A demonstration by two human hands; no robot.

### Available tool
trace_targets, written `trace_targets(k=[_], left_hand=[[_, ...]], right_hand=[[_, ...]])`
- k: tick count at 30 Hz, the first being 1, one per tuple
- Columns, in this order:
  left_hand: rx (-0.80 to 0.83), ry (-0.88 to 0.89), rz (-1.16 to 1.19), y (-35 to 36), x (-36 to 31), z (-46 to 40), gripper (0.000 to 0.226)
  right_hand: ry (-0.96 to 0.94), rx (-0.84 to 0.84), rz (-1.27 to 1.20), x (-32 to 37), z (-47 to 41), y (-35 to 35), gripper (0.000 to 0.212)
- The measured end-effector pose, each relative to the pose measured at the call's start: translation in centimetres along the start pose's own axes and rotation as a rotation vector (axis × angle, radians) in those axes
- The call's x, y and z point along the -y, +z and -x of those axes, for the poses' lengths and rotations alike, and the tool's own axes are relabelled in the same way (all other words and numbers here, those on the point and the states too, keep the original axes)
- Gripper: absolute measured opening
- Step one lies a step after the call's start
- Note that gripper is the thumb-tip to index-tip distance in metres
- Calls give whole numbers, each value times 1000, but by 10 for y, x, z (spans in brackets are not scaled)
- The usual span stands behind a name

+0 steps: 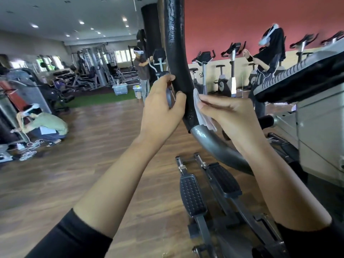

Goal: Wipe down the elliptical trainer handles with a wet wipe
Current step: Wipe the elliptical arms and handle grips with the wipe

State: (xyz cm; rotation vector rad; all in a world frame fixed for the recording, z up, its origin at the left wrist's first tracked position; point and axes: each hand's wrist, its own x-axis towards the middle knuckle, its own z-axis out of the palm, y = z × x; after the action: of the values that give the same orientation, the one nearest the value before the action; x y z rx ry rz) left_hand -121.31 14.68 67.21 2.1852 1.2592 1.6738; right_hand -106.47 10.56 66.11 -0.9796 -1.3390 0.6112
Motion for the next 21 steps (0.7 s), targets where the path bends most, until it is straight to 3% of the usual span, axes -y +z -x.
trace_targets(k=[5, 21], left_hand=[[-7, -9, 5, 2, 0, -1, 42], [42, -25, -6, 3, 0, -13, 50]], right_hand=[[58, -3, -78, 1, -14, 9, 20], [-15, 3, 15, 6, -27, 11, 23]])
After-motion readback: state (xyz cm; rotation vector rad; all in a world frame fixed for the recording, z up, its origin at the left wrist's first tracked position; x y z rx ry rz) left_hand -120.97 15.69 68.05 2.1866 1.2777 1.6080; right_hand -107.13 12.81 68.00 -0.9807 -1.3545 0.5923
